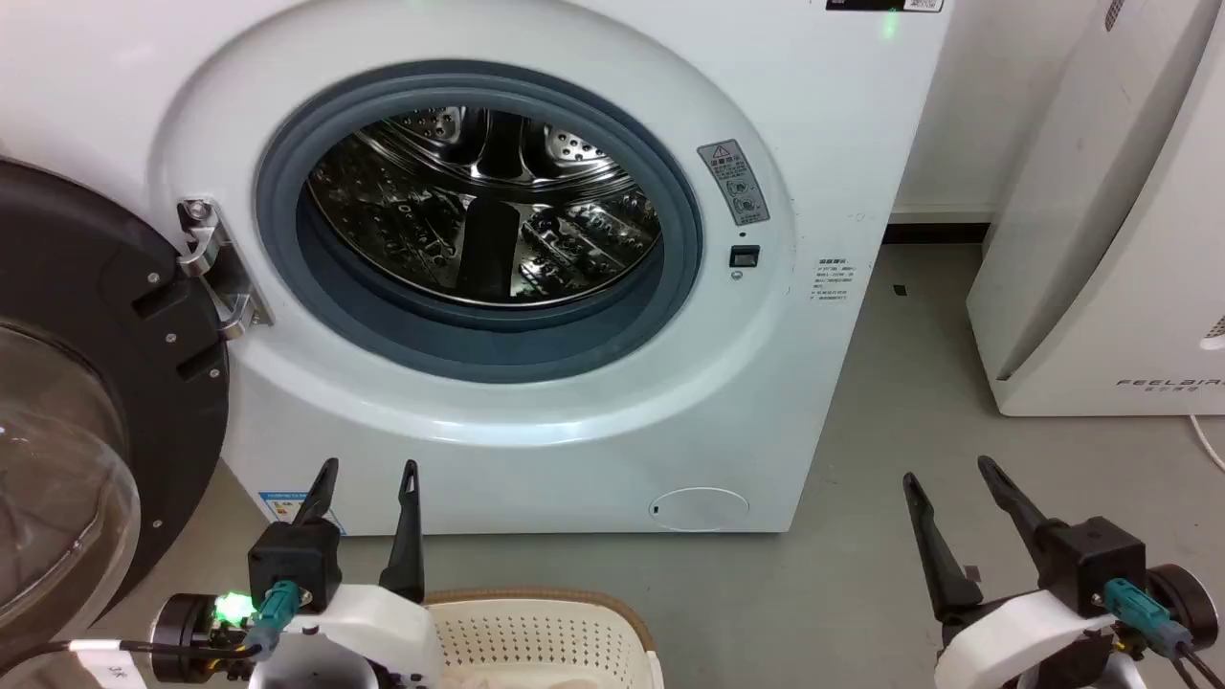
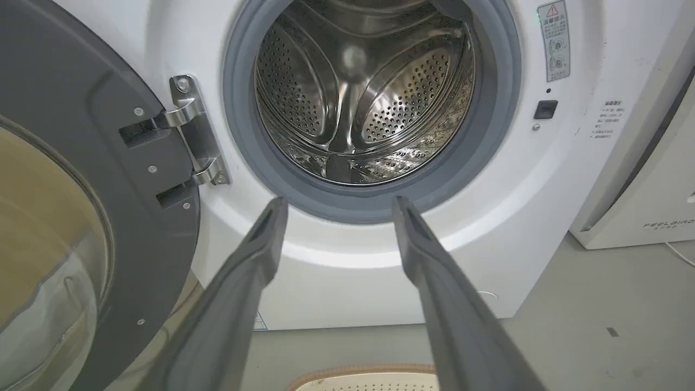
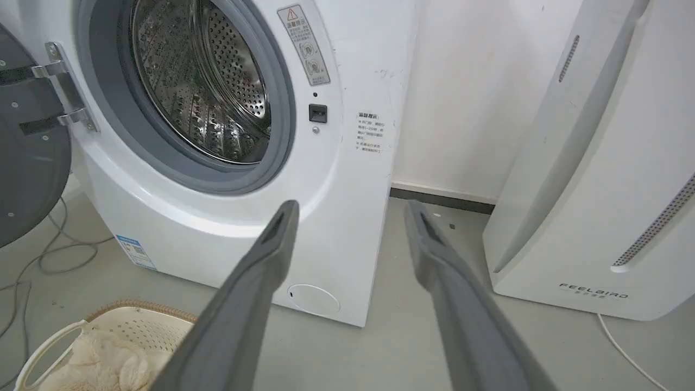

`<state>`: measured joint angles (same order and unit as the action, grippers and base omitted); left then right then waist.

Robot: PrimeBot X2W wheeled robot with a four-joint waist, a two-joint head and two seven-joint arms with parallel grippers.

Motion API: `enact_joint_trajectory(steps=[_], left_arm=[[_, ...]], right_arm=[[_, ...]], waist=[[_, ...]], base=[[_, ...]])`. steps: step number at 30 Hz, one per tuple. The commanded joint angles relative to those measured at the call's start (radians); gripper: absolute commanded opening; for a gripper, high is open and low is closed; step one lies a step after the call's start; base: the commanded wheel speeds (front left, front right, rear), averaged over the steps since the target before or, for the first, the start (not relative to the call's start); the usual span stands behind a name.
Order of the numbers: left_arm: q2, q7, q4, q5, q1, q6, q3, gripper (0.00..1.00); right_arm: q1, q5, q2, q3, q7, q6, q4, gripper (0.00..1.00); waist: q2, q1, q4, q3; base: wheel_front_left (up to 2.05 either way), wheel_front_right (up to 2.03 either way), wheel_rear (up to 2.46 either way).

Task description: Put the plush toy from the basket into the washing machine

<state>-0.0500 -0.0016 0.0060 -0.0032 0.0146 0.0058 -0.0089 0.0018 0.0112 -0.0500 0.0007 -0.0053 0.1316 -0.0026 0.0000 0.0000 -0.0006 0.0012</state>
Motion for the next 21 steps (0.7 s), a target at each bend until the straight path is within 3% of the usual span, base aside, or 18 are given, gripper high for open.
enact_joint_trajectory(steps=[1,21], left_arm=[[0.000,-0.011,0.003,-0.005,-0.001,0.003,-0.003,1.00],[-0.001,-0.053,0.077,-0.021,0.016,0.001,-0.040,1.00]], right_arm=[[0.003,0.009,0.000,-0.004,-0.008,0.000,-0.002,1.00],[-0.002,0.035,0.000,-0.029,-0.050,0.000,-0.025,1.00]], waist=[[0.0000,0.0000,0.000,0.001],[0.0000,0.0000,-0.013,0.045]], base=[[0.00,0.00,0.00],[0.00,0.00,0.00]])
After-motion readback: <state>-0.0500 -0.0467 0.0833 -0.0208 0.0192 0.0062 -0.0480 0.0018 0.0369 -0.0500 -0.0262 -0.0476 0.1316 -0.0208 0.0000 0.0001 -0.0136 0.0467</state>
